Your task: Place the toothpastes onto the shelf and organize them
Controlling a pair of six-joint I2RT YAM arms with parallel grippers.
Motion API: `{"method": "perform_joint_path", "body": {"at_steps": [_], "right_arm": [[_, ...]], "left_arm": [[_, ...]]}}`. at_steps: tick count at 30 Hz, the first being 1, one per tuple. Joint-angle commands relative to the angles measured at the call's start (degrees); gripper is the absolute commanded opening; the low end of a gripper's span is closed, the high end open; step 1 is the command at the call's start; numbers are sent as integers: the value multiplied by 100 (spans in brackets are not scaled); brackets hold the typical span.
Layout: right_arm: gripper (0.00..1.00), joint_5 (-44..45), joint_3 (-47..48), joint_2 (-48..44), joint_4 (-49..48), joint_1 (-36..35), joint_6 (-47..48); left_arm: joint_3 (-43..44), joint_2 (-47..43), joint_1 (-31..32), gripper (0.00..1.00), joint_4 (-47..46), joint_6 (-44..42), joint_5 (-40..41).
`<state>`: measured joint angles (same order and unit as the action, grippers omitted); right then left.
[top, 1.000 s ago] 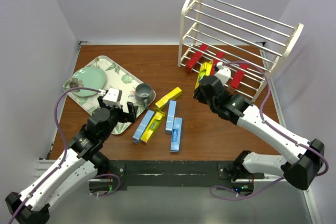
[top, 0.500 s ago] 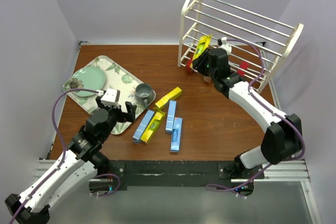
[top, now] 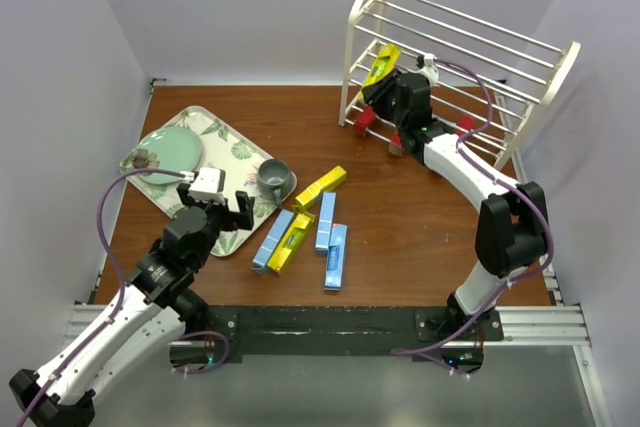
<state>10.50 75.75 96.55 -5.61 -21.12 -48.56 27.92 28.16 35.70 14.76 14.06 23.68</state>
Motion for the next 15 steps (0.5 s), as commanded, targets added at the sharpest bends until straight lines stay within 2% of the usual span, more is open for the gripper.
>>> {"method": "perform_joint_path", "body": {"at_steps": [1, 7, 15], "right_arm": [[26, -22, 660, 205, -441, 47, -154], [26, 119, 1047, 505, -266, 38, -286], [26, 57, 819, 408, -90, -93, -216]], "left_arm": [[275, 93, 7, 100, -70, -71, 181], [275, 84, 7, 100, -70, -62, 190], [284, 110, 7, 100, -79, -71, 110]]}}
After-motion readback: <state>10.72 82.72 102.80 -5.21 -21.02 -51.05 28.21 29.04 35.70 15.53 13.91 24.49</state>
